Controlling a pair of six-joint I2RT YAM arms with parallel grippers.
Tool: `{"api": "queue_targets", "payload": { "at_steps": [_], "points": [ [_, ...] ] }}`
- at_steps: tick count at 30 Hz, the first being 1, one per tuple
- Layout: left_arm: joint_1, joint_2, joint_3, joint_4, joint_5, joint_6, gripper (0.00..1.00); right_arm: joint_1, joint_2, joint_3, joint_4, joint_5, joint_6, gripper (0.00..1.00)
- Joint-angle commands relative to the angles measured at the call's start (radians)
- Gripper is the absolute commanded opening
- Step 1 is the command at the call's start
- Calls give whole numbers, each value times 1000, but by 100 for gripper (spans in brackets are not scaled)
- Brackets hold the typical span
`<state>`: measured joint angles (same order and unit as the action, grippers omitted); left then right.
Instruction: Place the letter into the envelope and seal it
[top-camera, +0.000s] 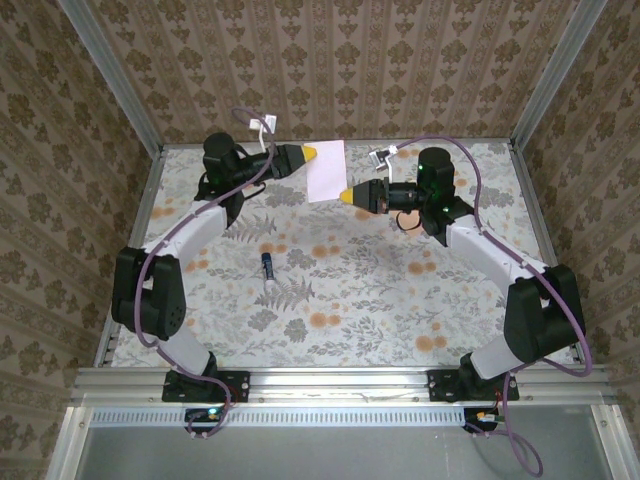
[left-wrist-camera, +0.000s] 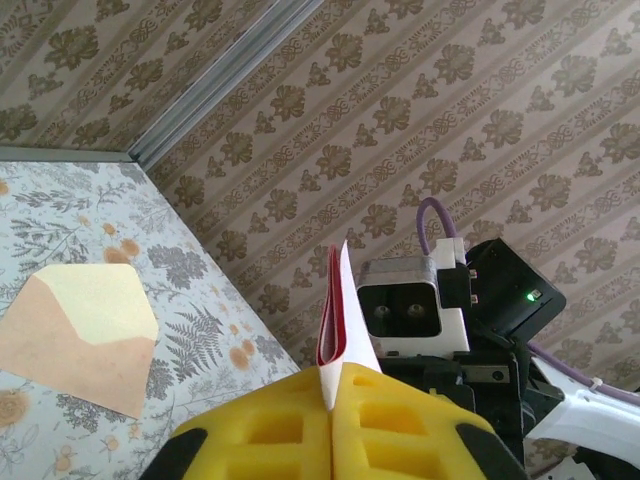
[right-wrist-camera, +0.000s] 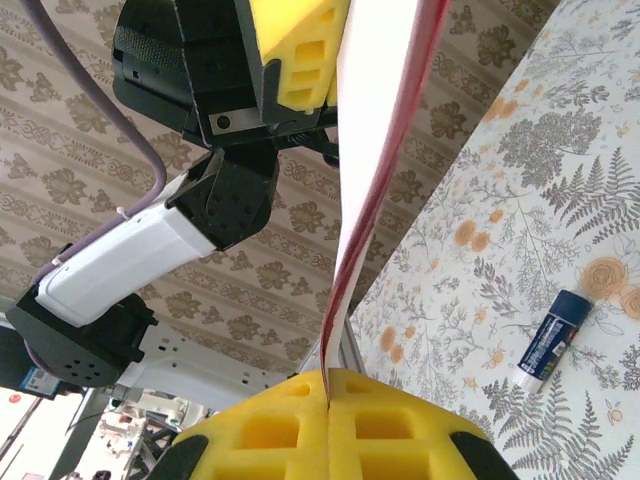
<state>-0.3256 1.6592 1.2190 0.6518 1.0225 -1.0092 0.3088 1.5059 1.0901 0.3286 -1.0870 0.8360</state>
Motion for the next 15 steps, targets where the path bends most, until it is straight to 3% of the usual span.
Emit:
{"api": "queue_targets", "payload": {
  "at_steps": [1, 3, 5, 6, 9, 15],
  "points": [
    [10, -4, 29, 49, 18, -8, 0, 9, -33, -6, -19, -31, -28, 2],
    [12, -8, 27, 49, 18, -11, 0, 9, -33, -4, -31, -30, -44, 37],
    [14, -13, 25, 52, 16, -19, 0, 7, -32, 8, -69, -30, -81, 61],
    [15, -14, 25, 54, 17, -24, 0, 5, -31, 18, -97, -30, -108, 68],
    [13, -26, 16, 63, 20, -39, 0, -26, -23, 57, -160, -45, -165, 75],
    [5, -59, -29, 65, 21, -39, 0, -81, 29, 170, -244, -102, -252, 80]
  ]
}}
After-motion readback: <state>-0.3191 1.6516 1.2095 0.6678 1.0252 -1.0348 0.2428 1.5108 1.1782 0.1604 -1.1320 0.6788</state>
